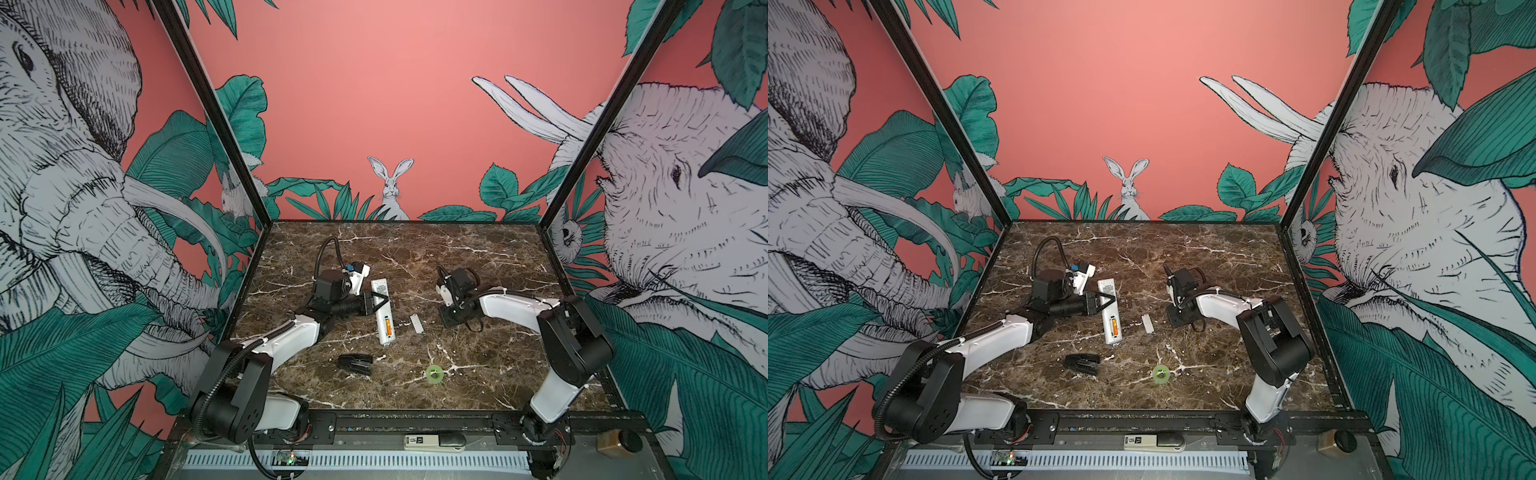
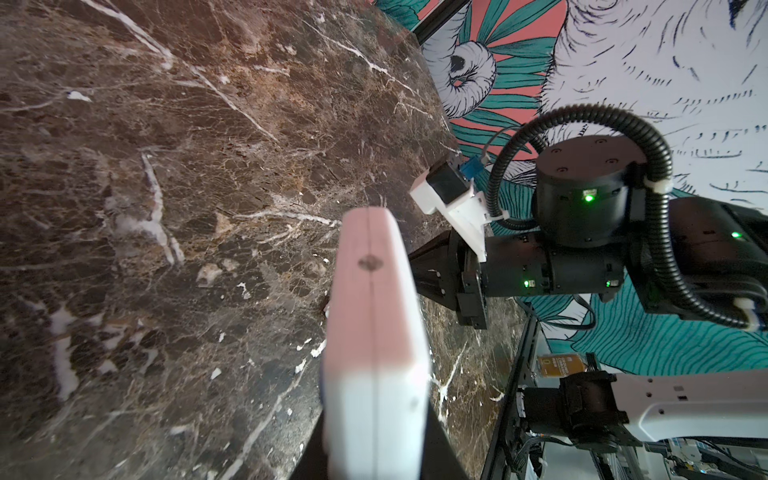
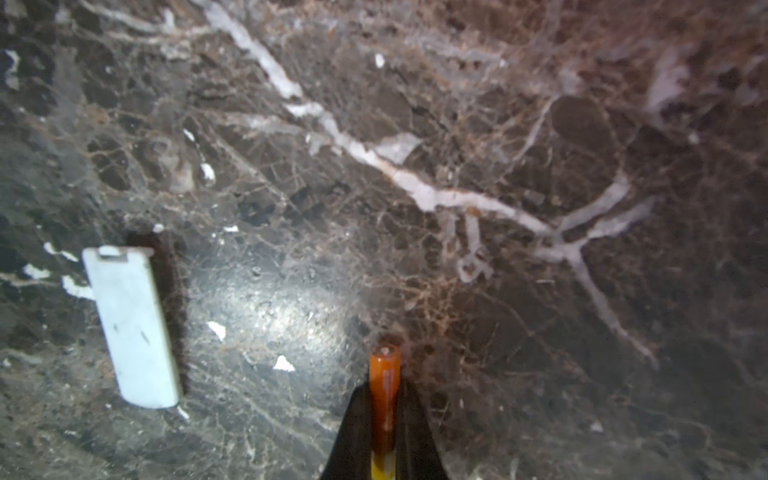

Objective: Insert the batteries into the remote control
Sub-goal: 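Lift the grasped orange battery upright with the right gripper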

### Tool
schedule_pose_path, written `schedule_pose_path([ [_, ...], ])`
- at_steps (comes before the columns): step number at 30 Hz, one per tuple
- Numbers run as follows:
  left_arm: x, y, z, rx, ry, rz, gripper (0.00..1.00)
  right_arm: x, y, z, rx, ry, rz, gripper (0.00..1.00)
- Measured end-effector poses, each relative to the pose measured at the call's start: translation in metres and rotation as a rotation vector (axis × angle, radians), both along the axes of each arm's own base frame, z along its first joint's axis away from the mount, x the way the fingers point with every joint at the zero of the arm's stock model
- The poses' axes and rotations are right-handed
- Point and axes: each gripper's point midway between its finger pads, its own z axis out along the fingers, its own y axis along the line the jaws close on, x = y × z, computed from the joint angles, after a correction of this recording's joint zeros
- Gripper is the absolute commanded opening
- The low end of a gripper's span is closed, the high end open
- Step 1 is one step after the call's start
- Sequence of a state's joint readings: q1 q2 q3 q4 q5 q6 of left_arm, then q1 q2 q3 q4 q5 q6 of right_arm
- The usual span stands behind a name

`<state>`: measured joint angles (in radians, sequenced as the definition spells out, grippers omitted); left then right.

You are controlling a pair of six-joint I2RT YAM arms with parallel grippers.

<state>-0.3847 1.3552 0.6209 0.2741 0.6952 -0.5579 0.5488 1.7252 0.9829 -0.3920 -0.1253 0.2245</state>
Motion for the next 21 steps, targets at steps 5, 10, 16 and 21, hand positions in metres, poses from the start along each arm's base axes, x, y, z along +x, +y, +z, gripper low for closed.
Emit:
schedule_pose_path([
  [5, 0.000, 0.000, -0.001, 0.002, 0.003, 0.004, 0.00, -0.010, 0.005, -0.001, -0.005, 0.017, 0.028, 0.00],
  [10, 0.001, 0.001, -0.001, 0.004, 0.005, 0.007, 0.00, -0.013, 0.006, -0.001, 0.000, 0.017, 0.034, 0.02],
  [16, 0.001, 0.001, -0.002, 0.003, 0.009, 0.012, 0.00, -0.014, 0.007, 0.000, 0.000, 0.018, 0.035, 0.10],
  [21, 0.002, 0.002, -0.002, 0.006, 0.009, 0.017, 0.00, -0.014, 0.007, -0.001, -0.006, 0.035, 0.034, 0.18],
])
